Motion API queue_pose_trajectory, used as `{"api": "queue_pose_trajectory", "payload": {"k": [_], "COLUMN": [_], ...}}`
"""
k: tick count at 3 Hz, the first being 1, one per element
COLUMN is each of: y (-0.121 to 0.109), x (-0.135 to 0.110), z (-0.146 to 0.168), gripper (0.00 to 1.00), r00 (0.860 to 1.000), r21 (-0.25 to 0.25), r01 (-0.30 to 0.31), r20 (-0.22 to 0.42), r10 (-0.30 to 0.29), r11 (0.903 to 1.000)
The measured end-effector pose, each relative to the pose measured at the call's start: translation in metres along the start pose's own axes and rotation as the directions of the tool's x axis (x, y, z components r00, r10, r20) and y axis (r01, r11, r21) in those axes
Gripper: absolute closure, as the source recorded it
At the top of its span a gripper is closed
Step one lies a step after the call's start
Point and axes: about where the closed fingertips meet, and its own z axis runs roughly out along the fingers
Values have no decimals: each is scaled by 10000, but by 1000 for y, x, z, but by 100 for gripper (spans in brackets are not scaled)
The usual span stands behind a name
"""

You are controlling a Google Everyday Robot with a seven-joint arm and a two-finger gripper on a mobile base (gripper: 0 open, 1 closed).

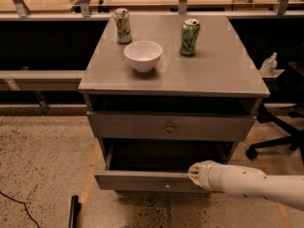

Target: Close middle drawer

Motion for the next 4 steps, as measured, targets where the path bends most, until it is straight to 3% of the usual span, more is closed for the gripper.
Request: {"api": "queue_pose_trajectory", "payload": {"k": [1,2,3,4], "y": [10,34,53,61], "x": [-2,-3,-1,6], "z": [-14,-22,-19,-6], "gripper": [17,34,58,81], "r00": [9995,9968,9934,9919], "r21": [-82,-439,-694,-787], "r01": [-303,-791,-1145,-1255], "r20": [-85,-94,7,89], "r10": [303,788,1148,1266], "r11": [9995,9959,9910,9890]}}
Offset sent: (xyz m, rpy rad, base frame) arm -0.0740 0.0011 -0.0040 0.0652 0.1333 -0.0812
